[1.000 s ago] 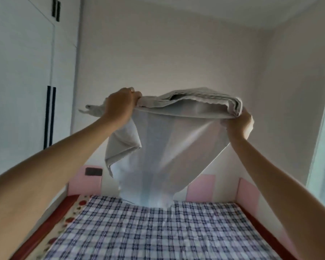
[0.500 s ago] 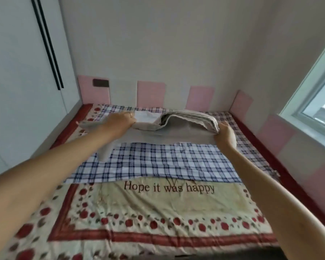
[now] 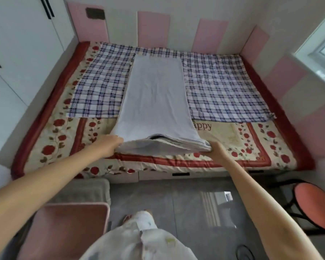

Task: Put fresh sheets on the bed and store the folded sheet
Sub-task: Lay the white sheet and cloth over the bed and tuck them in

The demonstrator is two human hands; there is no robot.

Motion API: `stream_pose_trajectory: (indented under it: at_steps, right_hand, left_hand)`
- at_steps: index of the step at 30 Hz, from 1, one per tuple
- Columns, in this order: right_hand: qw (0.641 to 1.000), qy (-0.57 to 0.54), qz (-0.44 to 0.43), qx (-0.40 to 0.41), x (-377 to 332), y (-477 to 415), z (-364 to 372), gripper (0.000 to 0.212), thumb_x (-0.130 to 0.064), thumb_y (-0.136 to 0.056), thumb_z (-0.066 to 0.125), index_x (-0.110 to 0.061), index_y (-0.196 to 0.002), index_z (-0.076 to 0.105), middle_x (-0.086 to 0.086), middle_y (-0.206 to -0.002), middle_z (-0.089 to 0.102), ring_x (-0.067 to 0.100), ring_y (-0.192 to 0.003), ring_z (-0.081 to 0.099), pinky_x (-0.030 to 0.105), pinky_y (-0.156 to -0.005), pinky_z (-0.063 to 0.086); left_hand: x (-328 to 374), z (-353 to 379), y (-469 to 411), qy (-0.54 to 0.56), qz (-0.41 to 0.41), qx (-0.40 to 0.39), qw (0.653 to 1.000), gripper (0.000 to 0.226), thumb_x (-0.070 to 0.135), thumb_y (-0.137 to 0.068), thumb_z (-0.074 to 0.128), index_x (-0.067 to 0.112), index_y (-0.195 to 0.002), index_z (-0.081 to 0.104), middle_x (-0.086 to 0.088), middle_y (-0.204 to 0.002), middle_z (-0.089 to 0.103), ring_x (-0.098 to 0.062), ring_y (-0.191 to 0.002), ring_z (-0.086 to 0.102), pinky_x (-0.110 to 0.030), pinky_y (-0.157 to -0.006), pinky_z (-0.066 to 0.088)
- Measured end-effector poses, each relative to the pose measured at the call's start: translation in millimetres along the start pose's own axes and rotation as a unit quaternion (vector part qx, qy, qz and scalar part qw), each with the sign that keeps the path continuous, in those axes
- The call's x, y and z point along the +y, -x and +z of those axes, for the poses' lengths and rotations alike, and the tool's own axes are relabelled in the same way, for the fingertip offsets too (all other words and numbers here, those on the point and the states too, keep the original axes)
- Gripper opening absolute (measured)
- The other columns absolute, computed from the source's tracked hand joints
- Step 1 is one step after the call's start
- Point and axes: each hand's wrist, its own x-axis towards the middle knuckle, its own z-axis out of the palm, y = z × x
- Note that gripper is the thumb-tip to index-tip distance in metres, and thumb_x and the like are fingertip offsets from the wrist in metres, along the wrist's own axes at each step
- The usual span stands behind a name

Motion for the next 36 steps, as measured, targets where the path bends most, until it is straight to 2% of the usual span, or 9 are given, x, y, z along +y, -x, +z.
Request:
stream_pose_trajectory:
  at_steps: [2, 4, 8, 13, 20, 24, 29, 33, 36]
  right_hand:
    - [0.999, -0.015, 0.003, 0.034, 14, 23, 13, 0.012, 0.005, -0.075, 0.068, -0.006, -0.078, 0.063, 0.009, -0.068, 0.062, 0.019, -0.065, 0.056, 0.035, -0.058, 0.038]
    - [1.000, -0.003, 0.005, 0.028, 16, 45, 23, 0.023, 0.012, -0.077, 0.057, -0.011, -0.073, 0.053, 0.010, -0.065, 0.054, 0.022, -0.061, 0.051, 0.032, -0.057, 0.032]
    - [0.996, 0.058, -0.006, 0.070, 7, 83, 31, 0.030, 0.009, -0.078, 0.049, -0.010, -0.098, 0.060, 0.009, -0.080, 0.065, 0.031, -0.070, 0.058, 0.036, -0.061, 0.038]
    - [0.961, 0.185, -0.063, 0.197, 9, 118, 40, 0.051, 0.014, -0.062, 0.060, -0.013, -0.105, 0.067, 0.003, -0.093, 0.071, 0.029, -0.085, 0.063, 0.038, -0.086, 0.031]
    - [0.978, 0.133, 0.015, 0.158, -22, 145, 34, 0.067, 0.011, -0.078, 0.046, -0.025, -0.134, 0.052, 0.009, -0.104, 0.070, 0.034, -0.094, 0.061, 0.036, -0.076, 0.042]
    - [0.981, 0.083, 0.062, 0.162, -39, 151, 33, 0.057, 0.003, -0.085, 0.042, -0.030, -0.130, 0.055, 0.008, -0.108, 0.069, 0.030, -0.093, 0.062, 0.034, -0.067, 0.045]
    - [0.972, -0.006, 0.089, 0.216, -60, 161, 32, 0.050, 0.007, -0.082, 0.043, -0.018, -0.121, 0.065, 0.001, -0.128, 0.061, 0.025, -0.106, 0.060, 0.030, -0.070, 0.044]
    - [0.957, -0.128, 0.134, 0.224, -66, 158, 34, 0.049, 0.011, -0.080, 0.040, -0.012, -0.115, 0.067, 0.013, -0.125, 0.061, 0.021, -0.059, 0.053, 0.024, -0.043, 0.036]
    - [0.949, -0.164, 0.134, 0.235, -69, 158, 36, 0.049, 0.015, -0.080, 0.038, -0.004, -0.116, 0.066, 0.020, -0.123, 0.061, 0.024, -0.056, 0.049, 0.015, -0.035, 0.031]
  left_hand:
    - [-1, 19, 17, 0.009, 0.003, 0.013, 1.000, 0.029, -0.003, -0.084, 0.047, 0.020, -0.068, 0.040, -0.001, -0.072, 0.049, -0.022, -0.070, 0.053, -0.033, -0.063, 0.046]
    - [4, 30, 32, 0.005, -0.005, 0.030, 1.000, 0.032, -0.015, -0.080, 0.044, 0.015, -0.070, 0.038, 0.001, -0.071, 0.045, -0.019, -0.069, 0.054, -0.029, -0.054, 0.042]
    - [10, 41, 52, 0.026, -0.009, 0.085, 0.996, 0.032, -0.021, -0.076, 0.040, 0.011, -0.078, 0.043, 0.000, -0.073, 0.043, -0.015, -0.070, 0.045, -0.022, -0.051, 0.034]
    - [2, 43, 71, 0.049, -0.029, 0.160, 0.985, 0.035, -0.024, -0.069, 0.045, 0.003, -0.087, 0.057, -0.009, -0.066, 0.050, -0.023, -0.058, 0.049, -0.030, -0.044, 0.039]
    - [0, 20, 90, 0.051, 0.000, 0.211, 0.976, 0.030, -0.026, -0.072, 0.049, 0.001, -0.081, 0.056, -0.005, -0.050, 0.044, -0.014, -0.038, 0.035, -0.016, -0.037, 0.021]
    - [-13, 15, 98, 0.053, -0.006, 0.236, 0.970, 0.035, -0.028, -0.070, 0.044, -0.003, -0.088, 0.062, -0.015, -0.072, 0.058, -0.027, -0.060, 0.053, -0.027, -0.044, 0.032]
    - [-18, 6, 107, 0.072, -0.050, 0.250, 0.964, 0.030, -0.021, -0.076, 0.042, 0.007, -0.079, 0.052, -0.007, -0.071, 0.046, -0.028, -0.080, 0.050, -0.026, -0.056, 0.028]
    - [-21, 9, 110, 0.064, -0.068, 0.229, 0.969, 0.045, -0.022, -0.076, 0.048, 0.001, -0.114, 0.061, -0.019, -0.106, 0.058, -0.033, -0.105, 0.051, -0.035, -0.071, 0.047]
    - [-27, 15, 110, 0.052, -0.107, 0.185, 0.976, 0.028, -0.016, -0.074, 0.055, 0.000, -0.094, 0.067, -0.018, -0.120, 0.056, -0.034, -0.115, 0.050, -0.036, -0.078, 0.049]
